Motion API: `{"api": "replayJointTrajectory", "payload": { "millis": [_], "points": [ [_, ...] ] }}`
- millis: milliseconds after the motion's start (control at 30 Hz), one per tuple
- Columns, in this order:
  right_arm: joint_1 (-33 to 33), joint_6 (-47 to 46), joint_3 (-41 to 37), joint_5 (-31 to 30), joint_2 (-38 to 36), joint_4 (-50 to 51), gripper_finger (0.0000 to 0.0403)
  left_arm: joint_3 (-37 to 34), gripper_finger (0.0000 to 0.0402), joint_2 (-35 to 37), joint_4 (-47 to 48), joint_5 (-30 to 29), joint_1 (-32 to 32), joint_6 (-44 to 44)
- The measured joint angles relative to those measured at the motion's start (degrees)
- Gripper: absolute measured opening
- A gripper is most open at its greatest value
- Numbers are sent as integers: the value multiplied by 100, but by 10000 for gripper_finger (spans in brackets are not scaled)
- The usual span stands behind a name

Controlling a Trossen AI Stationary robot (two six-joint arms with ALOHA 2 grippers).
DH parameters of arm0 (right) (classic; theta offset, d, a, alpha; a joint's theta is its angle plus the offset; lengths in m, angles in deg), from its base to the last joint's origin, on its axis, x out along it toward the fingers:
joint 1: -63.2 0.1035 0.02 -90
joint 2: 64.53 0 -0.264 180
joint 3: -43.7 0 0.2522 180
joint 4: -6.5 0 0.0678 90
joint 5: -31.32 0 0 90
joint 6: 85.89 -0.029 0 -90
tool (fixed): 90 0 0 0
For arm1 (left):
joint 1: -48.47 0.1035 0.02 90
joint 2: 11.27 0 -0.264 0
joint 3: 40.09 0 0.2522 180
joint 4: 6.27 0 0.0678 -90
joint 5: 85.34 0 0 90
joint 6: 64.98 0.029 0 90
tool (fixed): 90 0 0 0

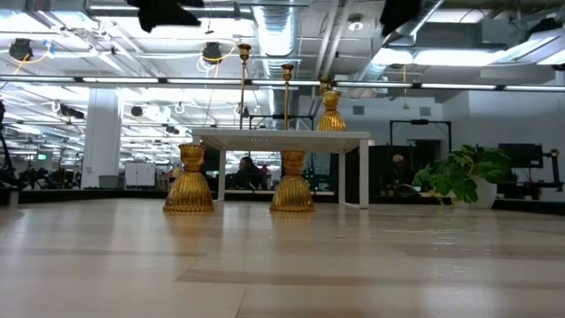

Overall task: Pick & Place candle stick holders
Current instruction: Put the left yellow glass candle holder on the shelf aligned with the other yellow glass candle holder

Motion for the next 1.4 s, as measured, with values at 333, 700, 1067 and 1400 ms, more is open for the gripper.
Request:
{"api": "replayJointTrajectory", "payload": {
  "millis": [333,700,1067,1400],
  "points": [
    [1035,-1456,-62,-699,-1185,55,271,-11,270,-789,1661,105,-12,-1381],
    [1773,-1826,-103,-1349,-1307,62,270,-808,271,249,1740,105,-400,-1504],
    [1827,-1981,-109,-1324,-1187,51,270,-2386,271,397,210,108,-563,-1435],
    [1827,-2120,-105,-1310,-1186,47,270,-3468,258,416,-1665,42,-564,-1097]
  ]
}}
